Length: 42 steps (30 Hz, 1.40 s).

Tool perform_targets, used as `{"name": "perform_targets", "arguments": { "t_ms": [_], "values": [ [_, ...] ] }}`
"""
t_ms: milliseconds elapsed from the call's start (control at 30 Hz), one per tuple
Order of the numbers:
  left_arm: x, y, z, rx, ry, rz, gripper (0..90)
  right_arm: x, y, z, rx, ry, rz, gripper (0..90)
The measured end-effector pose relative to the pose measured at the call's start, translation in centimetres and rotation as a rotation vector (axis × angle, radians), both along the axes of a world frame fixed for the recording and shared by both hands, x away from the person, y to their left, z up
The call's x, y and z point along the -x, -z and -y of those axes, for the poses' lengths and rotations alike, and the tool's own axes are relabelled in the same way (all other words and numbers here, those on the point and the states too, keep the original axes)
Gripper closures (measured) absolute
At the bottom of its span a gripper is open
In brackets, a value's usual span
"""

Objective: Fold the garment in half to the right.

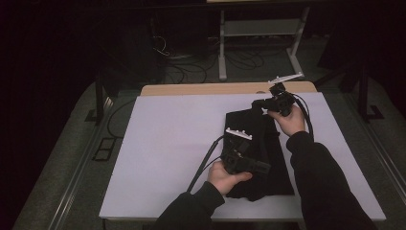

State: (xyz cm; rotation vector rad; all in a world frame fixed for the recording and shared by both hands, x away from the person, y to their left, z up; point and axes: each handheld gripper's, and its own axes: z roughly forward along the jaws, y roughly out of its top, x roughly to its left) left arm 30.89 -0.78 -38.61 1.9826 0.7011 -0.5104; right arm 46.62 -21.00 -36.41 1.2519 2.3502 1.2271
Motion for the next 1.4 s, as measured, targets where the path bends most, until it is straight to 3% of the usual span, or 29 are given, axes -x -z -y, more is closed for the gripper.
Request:
{"name": "perform_targets", "arguments": {
  "t_ms": [100,333,633,1167,1233,1333,1400],
  "values": [
    [-0.2,0.2,0.5,-0.005,0.005,0.000,85.3,0.1,0.0,0.3,-0.005,0.003,0.000,85.9],
    [-0.2,1.3,1.9,0.013,-0.015,-0.041,85.2,0.1,0.5,0.9,-0.011,0.010,0.001,85.9],
    [-0.7,3.0,3.2,-0.018,-0.020,-0.072,85.2,-0.1,1.5,1.4,-0.025,0.025,-0.012,85.7],
    [-0.9,3.6,5.0,-0.045,-0.029,-0.071,85.2,-0.2,2.3,2.3,-0.027,0.042,-0.024,85.7],
    [-1.0,3.6,5.2,-0.059,-0.026,-0.071,85.1,-0.2,2.3,2.5,-0.028,0.043,-0.023,85.7],
    [-0.7,3.6,5.9,-0.113,-0.035,-0.047,85.1,-0.1,2.5,2.8,-0.037,0.049,-0.028,85.7],
    [-0.6,3.5,6.3,-0.133,-0.016,-0.029,85.0,0.0,2.7,3.0,-0.038,0.053,-0.027,85.7]
  ]
}}
